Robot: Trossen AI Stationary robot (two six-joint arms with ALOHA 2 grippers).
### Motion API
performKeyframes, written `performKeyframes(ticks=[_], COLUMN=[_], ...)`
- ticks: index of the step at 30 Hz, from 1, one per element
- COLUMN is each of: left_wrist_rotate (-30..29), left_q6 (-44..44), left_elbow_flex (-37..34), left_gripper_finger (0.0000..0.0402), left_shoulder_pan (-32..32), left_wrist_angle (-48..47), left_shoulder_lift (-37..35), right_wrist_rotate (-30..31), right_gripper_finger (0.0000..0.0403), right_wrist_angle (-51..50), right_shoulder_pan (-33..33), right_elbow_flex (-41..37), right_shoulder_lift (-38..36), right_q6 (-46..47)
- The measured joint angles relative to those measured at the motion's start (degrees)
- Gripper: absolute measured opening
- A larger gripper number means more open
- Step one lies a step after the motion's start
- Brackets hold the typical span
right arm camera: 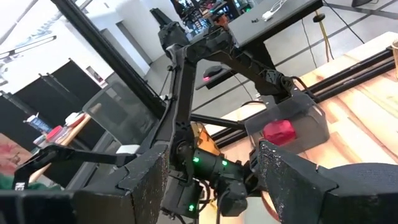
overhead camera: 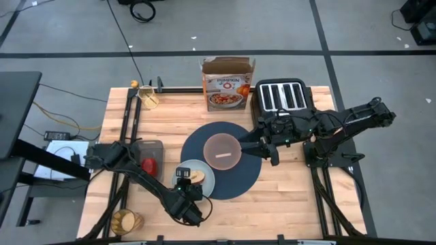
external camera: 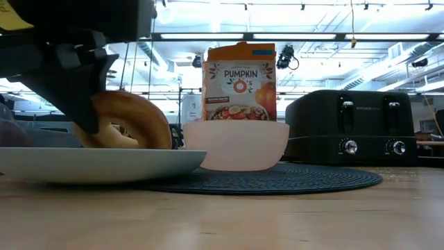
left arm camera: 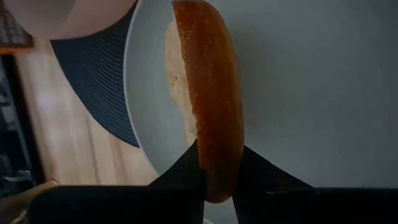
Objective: Arrange a breakfast setting
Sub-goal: Put the toasted bagel from the toaster on the blue plate
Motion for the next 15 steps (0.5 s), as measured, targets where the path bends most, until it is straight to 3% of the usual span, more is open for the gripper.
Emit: performKeyframes(ticks=[7, 15], left_wrist_rotate=[2.5, 6.1], left_q6=[-0.5, -0.4], left_elbow_flex=[0.0, 0.0], left_gripper_finger=[0.0064, 0.0138], left_shoulder_pan=[0.0, 0.2], left_wrist_angle=[0.4, 0.8], left_shoulder_lift=[0.0, 0.0], right_wrist_rotate=[0.2, 1.0], right_gripper_finger=[0.0253, 0.0253], right_wrist_angle=[0.4, 0.4], right_shoulder_pan=[1.8, 2.5], right_elbow_flex=[0.0, 0.0], right_shoulder_lift=[0.0, 0.0], right_q6=[-0.5, -0.6])
